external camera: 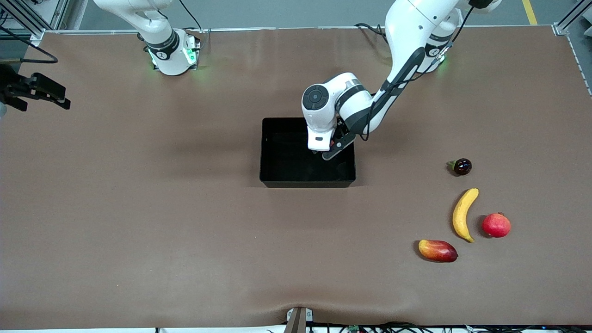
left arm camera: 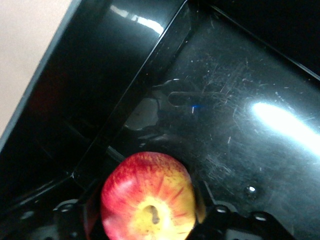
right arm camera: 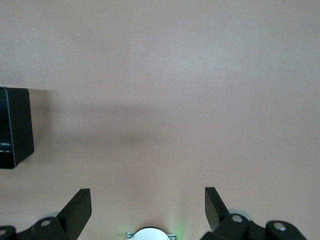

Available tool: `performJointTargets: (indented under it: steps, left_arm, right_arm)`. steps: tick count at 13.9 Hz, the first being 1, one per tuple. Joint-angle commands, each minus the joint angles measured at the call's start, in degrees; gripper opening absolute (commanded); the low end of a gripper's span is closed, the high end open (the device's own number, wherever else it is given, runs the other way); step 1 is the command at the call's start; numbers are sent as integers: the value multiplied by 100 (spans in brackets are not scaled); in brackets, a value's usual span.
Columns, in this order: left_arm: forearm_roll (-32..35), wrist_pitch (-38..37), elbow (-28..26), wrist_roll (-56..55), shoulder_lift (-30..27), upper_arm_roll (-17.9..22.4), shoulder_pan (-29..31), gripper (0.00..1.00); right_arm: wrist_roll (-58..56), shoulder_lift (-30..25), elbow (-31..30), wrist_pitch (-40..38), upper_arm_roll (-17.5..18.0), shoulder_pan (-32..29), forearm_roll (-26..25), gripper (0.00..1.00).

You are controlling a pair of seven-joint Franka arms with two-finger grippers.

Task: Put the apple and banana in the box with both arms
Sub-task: 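Open the left gripper to drop the apple into the tray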

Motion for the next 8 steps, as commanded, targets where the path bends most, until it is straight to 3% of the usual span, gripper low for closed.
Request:
performJointTargets:
  steps: [1, 8]
  left_arm:
    - [115, 49, 5, -401, -87, 3, -43, 100]
    - [44, -829, 443, -307, -904, -103, 115, 100]
  right_arm:
    - [-239, -203, -220, 164, 64, -265, 92, 100]
    - [-248, -159, -133, 111, 82, -398, 120, 100]
